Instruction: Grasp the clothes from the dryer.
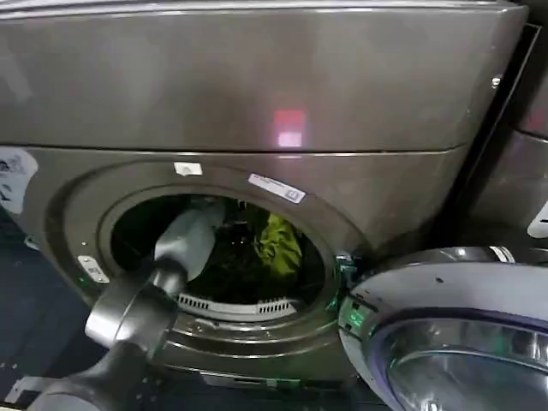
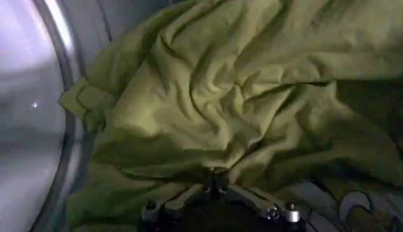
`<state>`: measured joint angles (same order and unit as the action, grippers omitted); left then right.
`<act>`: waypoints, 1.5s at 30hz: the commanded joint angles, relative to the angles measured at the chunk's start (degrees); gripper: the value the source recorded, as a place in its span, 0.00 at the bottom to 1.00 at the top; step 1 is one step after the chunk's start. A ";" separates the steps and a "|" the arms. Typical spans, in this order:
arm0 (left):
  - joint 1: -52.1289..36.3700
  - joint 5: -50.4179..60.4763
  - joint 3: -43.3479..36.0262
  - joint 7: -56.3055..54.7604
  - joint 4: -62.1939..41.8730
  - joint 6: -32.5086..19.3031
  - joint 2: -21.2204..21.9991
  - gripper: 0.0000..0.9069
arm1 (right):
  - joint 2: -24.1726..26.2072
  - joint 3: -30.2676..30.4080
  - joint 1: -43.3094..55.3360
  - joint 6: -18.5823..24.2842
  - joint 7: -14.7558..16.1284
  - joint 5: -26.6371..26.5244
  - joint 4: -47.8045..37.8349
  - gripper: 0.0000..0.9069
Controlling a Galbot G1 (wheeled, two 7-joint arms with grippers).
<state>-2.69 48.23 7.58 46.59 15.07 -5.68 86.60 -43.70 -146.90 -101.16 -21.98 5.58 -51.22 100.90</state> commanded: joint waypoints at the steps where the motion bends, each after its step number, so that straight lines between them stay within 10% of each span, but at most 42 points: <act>1: 3.73 -17.02 8.36 -12.14 8.33 2.30 0.68 0.00 | 0.07 0.36 0.16 0.17 -0.03 0.04 -0.24 1.00; 20: 28.94 -52.98 20.26 -43.96 45.51 -8.19 2.29 0.00 | 0.45 4.77 2.54 1.81 1.43 4.12 0.06 1.00; 45: 36.55 -46.56 20.47 -47.59 51.88 -11.24 4.56 0.00 | -0.93 3.01 2.16 4.82 2.31 2.55 0.40 1.00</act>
<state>32.59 1.67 27.80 -0.21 65.59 -16.51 91.05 -44.46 -143.42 -99.16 -17.35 7.31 -48.50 100.97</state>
